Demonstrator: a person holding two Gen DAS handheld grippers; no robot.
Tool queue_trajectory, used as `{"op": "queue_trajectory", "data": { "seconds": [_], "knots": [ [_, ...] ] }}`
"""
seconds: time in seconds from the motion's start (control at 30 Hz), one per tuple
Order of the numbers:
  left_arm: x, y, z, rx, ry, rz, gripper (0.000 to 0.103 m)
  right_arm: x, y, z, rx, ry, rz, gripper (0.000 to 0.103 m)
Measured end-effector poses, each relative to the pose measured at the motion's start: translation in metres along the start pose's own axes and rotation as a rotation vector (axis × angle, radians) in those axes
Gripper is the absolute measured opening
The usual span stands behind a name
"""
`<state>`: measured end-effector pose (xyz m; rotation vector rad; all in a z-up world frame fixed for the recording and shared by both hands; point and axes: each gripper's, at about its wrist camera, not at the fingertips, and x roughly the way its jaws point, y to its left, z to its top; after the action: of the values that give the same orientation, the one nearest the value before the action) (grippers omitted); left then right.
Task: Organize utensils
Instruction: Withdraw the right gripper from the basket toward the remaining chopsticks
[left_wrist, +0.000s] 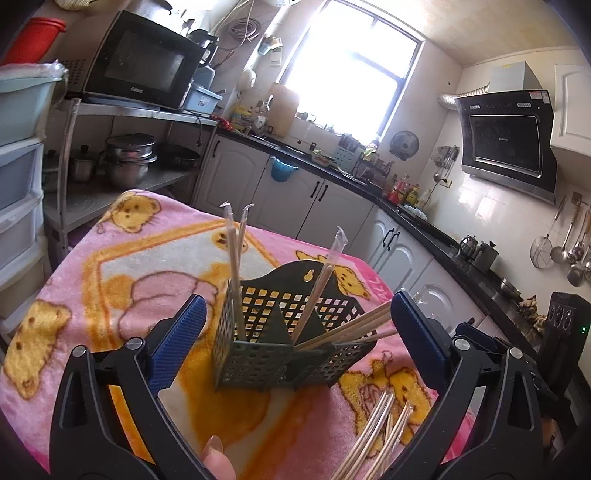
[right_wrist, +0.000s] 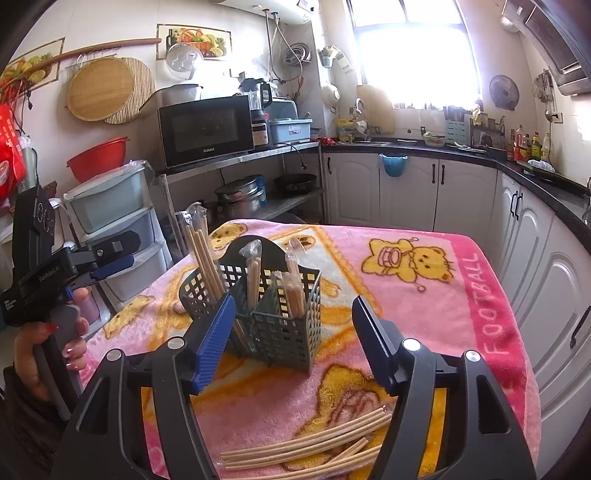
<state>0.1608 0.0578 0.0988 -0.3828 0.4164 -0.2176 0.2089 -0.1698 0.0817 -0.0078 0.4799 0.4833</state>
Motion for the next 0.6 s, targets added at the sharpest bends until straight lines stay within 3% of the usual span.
{"op": "queue_trajectory", "data": {
  "seconds": [0.6],
  "knots": [
    [0.004,-0.015,-0.038,0.043,0.105,-0.03,0.092,-0.009,-0.004,-0.017,0.02,0.021,-0.018,0.064]
  ]
}}
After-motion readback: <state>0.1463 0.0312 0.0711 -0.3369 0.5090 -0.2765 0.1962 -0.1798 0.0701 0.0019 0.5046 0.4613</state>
